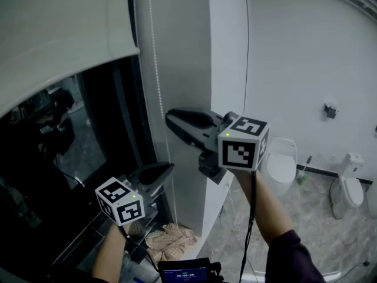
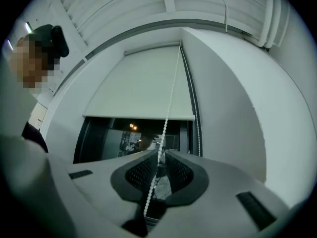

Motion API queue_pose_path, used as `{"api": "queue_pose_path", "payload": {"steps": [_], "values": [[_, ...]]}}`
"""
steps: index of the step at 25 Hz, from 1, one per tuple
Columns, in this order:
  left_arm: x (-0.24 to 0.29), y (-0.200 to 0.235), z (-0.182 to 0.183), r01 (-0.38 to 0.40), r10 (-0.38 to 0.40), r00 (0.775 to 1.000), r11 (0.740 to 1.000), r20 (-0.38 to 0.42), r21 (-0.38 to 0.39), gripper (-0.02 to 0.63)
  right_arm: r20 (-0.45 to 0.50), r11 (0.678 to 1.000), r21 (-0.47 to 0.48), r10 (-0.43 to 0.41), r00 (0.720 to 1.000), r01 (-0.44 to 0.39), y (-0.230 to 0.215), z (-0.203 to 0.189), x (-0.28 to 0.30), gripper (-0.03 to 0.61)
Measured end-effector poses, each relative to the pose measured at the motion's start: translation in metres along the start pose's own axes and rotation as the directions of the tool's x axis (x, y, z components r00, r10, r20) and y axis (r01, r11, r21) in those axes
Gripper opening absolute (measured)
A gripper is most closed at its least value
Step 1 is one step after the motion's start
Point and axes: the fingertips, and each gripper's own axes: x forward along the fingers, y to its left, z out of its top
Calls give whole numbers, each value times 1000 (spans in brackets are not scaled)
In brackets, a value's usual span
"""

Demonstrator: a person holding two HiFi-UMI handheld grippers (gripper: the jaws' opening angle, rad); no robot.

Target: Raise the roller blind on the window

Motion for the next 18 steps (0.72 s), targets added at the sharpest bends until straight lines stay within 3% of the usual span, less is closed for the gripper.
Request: {"api": "queue_pose_path", "payload": {"steps": [11, 14, 18], "values": [[2, -29, -84, 38, -47, 993, 996, -110, -83, 9, 2, 1000, -13, -12, 1000, 12, 1, 4, 2, 26], [0, -27, -93, 33, -46, 990, 994, -134, -101, 9, -41, 1000, -7, 6, 999, -6, 2, -3, 3, 25], [-4, -19, -90, 42, -60, 987, 991, -148, -124, 12, -27, 1000, -15, -5, 1000, 4, 2, 0, 2, 14]]}}
